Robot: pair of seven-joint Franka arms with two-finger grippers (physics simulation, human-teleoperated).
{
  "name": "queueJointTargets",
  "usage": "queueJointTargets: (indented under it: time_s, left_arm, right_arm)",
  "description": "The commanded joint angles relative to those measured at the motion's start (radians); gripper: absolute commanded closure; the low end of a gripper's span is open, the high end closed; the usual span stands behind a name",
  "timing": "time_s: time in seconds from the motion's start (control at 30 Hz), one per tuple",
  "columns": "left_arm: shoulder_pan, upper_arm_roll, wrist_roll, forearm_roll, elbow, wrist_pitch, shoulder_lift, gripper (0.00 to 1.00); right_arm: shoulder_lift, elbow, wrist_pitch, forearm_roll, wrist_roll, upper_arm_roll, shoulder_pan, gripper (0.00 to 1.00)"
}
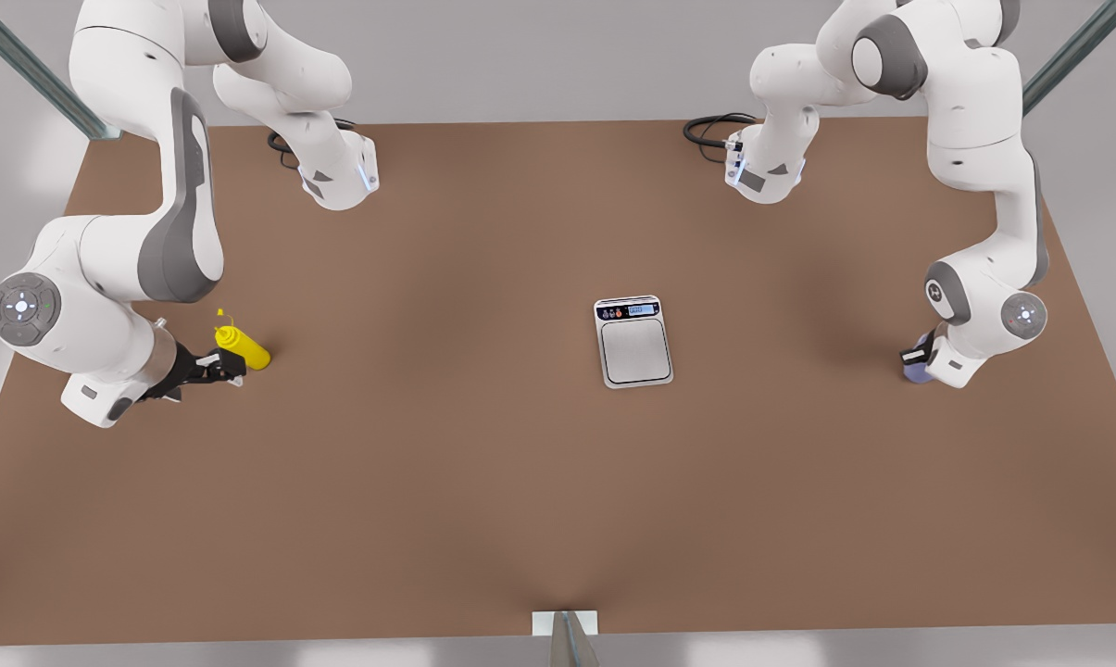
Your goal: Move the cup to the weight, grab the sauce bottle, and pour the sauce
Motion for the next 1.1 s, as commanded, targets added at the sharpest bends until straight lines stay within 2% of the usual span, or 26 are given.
queueJointTargets:
  time_s: [0.0, 0.2, 0.4, 0.5, 0.6, 0.67, 0.8, 0.87, 0.97, 1.07]
  left_arm:
    - [0.000, 0.000, 0.000, 0.000, -0.001, 0.000, 0.000, 0.79]
    - [0.000, 0.000, 0.000, -0.001, 0.008, -0.005, -0.002, 0.79]
    - [-0.002, -0.031, 0.002, -0.017, 0.028, 0.000, -0.017, 0.79]
    - [-0.012, -0.084, 0.002, -0.081, 0.048, 0.001, -0.026, 0.79]
    - [-0.028, -0.150, -0.001, -0.196, 0.076, 0.011, 0.000, 0.79]
    - [-0.057, -0.155, -0.008, -0.199, 0.076, 0.015, 0.006, 0.79]
    - [-0.069, -0.178, -0.026, -0.251, 0.077, 0.008, -0.009, 0.79]
    - [-0.123, -0.176, -0.115, -0.253, 0.077, 0.008, -0.020, 0.79]
    - [-0.179, -0.179, -0.225, -0.253, 0.093, 0.006, -0.020, 0.79]
    - [-0.235, -0.179, -0.319, -0.253, 0.113, 0.002, -0.012, 0.79]
  right_arm:
    - [0.001, 0.000, 0.000, 0.000, 0.001, 0.000, 0.000, 0.00]
    - [-0.005, 0.003, -0.008, 0.003, -0.022, -0.002, -0.018, 0.00]
    - [-0.008, -0.057, -0.009, 0.132, -0.774, 0.000, -0.276, 0.00]
    - [-0.029, -0.149, 0.002, 0.215, -1.013, -0.002, -0.383, 0.00]
    - [-0.187, -0.486, 0.235, 0.278, -1.162, -0.002, -0.442, 0.00]
    - [-0.190, -0.595, 0.336, 0.359, -1.366, -0.003, -0.508, 0.00]
    - [-0.104, -0.661, 0.382, 0.563, -1.711, -0.003, -0.598, 0.00]
    - [-0.071, -0.701, 0.354, 0.644, -1.831, -0.003, -0.630, 0.00]
    - [0.008, -0.699, 0.281, 0.660, -1.959, -0.003, -0.683, 0.00]
    - [0.089, -0.686, 0.284, 0.690, -2.071, -0.003, -0.710, 0.00]
